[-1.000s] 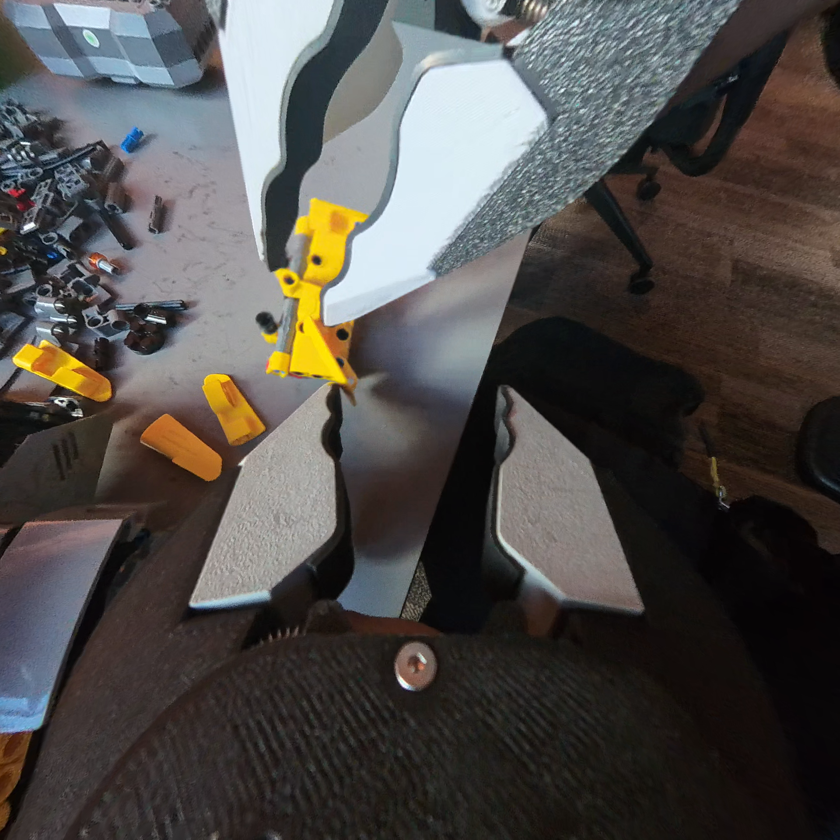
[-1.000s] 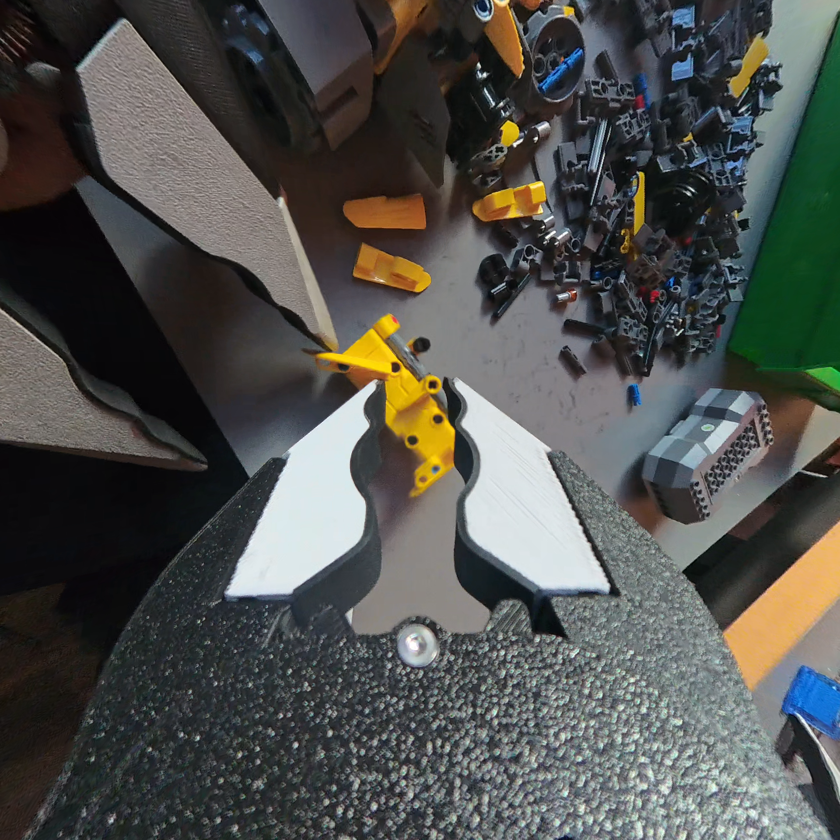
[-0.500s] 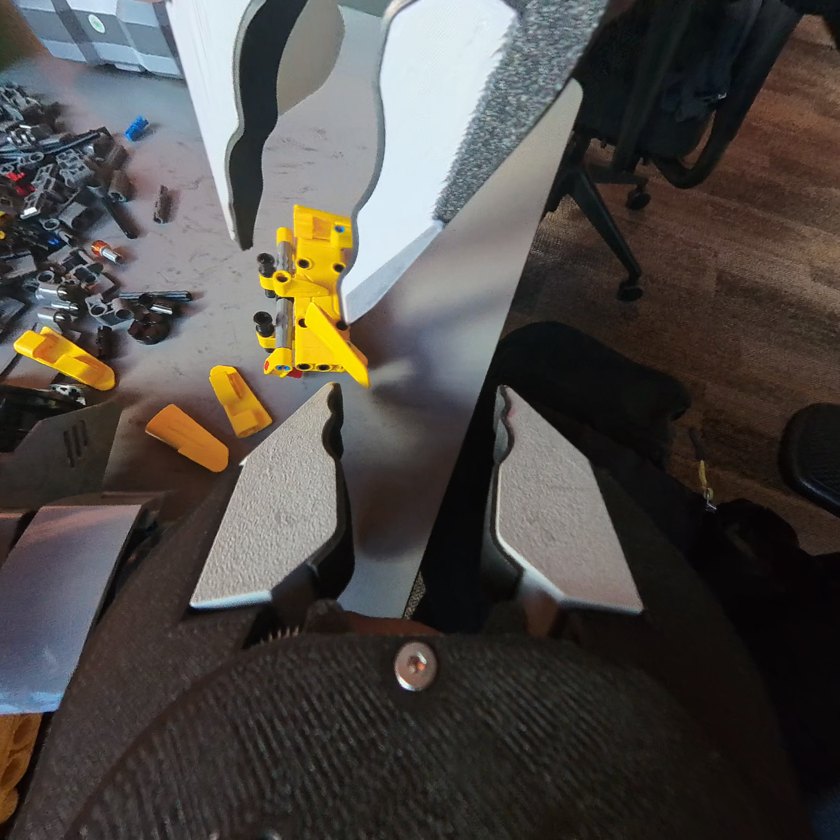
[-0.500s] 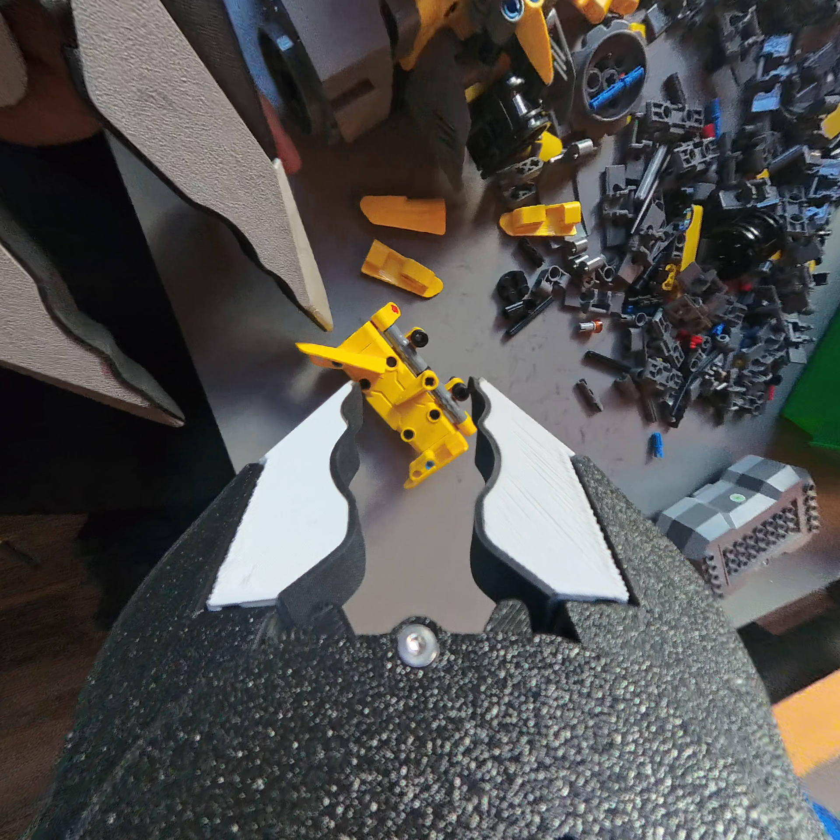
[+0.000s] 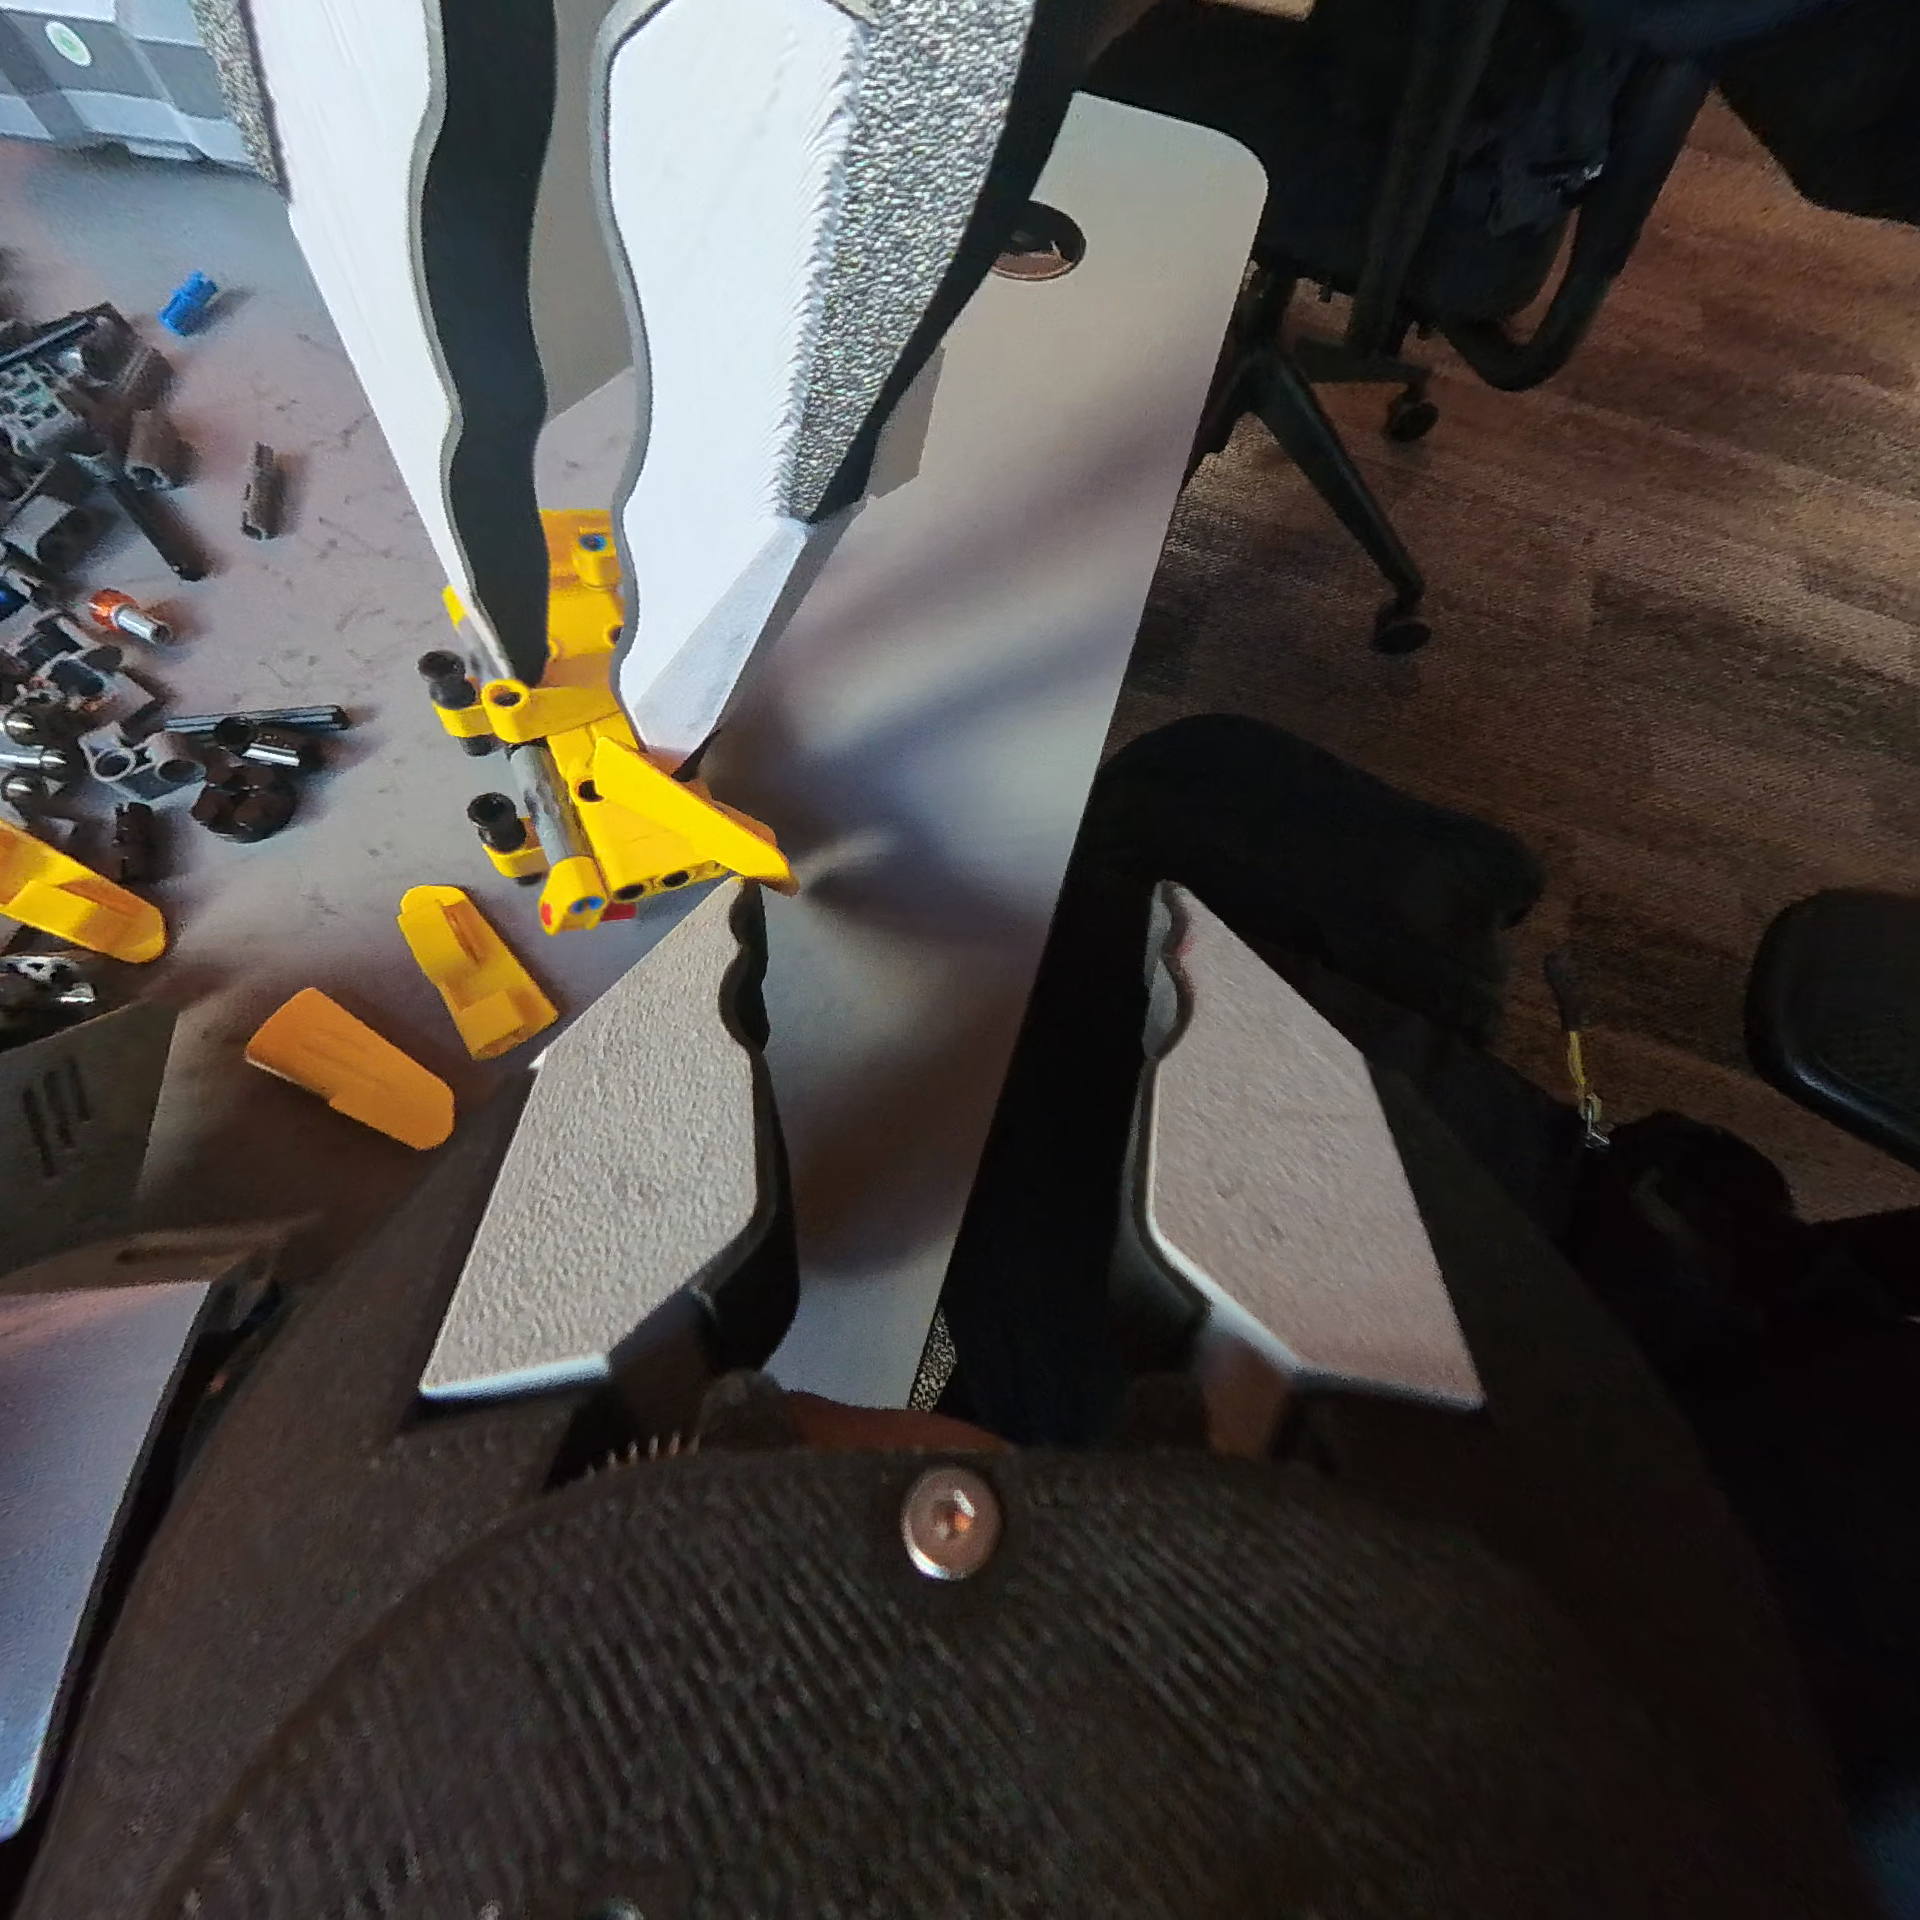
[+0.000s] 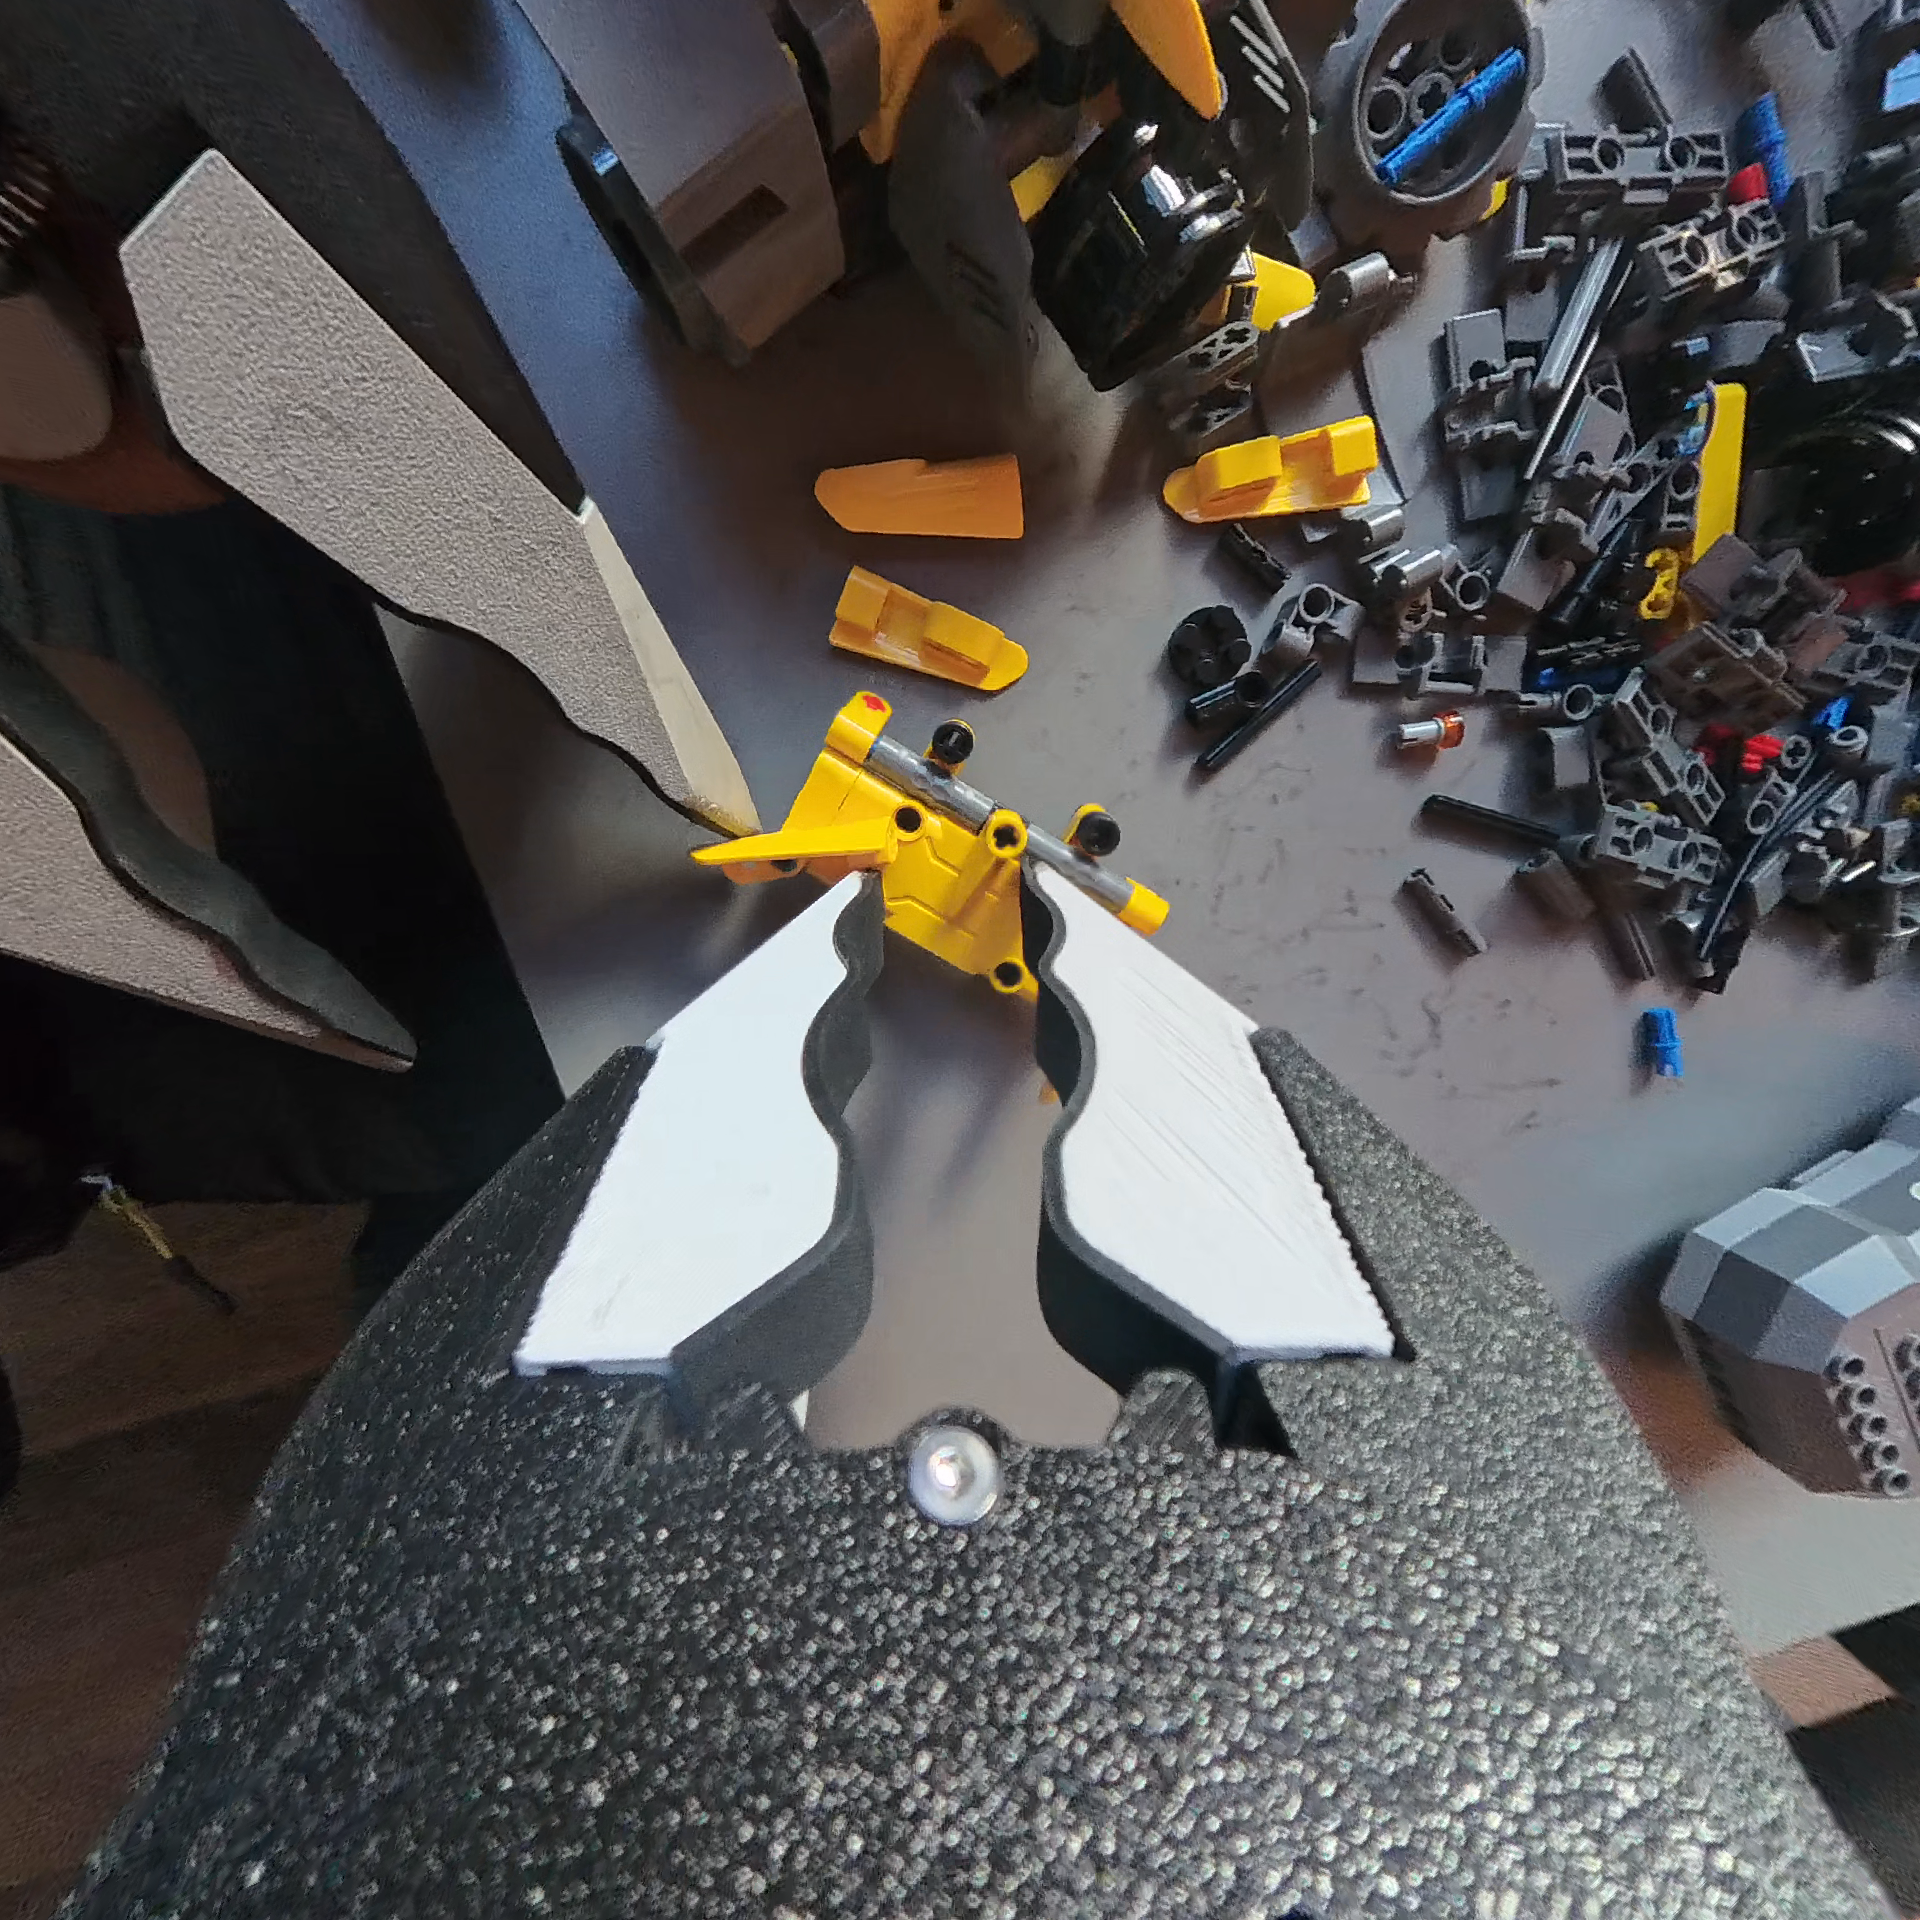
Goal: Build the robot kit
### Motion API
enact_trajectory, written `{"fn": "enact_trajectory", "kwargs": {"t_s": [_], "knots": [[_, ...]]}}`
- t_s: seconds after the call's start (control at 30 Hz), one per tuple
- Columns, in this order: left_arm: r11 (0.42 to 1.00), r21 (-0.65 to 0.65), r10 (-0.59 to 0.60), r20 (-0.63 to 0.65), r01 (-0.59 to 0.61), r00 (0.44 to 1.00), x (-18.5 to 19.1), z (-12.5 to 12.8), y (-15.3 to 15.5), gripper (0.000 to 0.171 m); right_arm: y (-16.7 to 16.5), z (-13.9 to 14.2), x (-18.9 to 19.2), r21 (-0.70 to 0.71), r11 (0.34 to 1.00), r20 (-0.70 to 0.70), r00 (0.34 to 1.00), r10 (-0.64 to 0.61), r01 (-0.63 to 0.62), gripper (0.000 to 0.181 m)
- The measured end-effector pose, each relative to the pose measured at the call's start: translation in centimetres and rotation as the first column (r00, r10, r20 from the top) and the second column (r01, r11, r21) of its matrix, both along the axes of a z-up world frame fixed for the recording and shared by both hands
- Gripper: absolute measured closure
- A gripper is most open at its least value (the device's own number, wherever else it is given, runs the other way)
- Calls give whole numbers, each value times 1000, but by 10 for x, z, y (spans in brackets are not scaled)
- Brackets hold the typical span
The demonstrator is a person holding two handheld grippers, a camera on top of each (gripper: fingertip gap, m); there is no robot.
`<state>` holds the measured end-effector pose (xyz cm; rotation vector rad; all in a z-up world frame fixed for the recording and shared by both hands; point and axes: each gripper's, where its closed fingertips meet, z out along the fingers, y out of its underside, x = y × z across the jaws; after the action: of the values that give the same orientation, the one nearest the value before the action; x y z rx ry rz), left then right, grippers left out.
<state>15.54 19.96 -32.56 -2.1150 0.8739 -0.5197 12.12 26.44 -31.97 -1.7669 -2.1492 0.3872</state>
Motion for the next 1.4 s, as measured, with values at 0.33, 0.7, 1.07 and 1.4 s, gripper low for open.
{"fn": "enact_trajectory", "kwargs": {"t_s": [0.33, 0.7, 1.07, 1.4], "knots": [[1000, 22, 5, 11, -6, 1000, -11, 2, -7, 106, 0, 12, 14, -16, 971, -77, 968, -239, 238, 149], [999, 24, 31, 21, -31, 999, -24, 3, -12, 106, -23, 17, -1, -191, 786, -303, 726, -618, 589, 151], [995, 96, 31, -27, -28, 999, -27, 18, -2, 106, -29, 4, 9, -130, 820, -270, 776, -571, 558, 178], [984, 177, 21, -202, 15, 979, -25, 14, 13, 104, -49, 15, 26, -210, 869, -275, 825, -493, 449, 157]]}}
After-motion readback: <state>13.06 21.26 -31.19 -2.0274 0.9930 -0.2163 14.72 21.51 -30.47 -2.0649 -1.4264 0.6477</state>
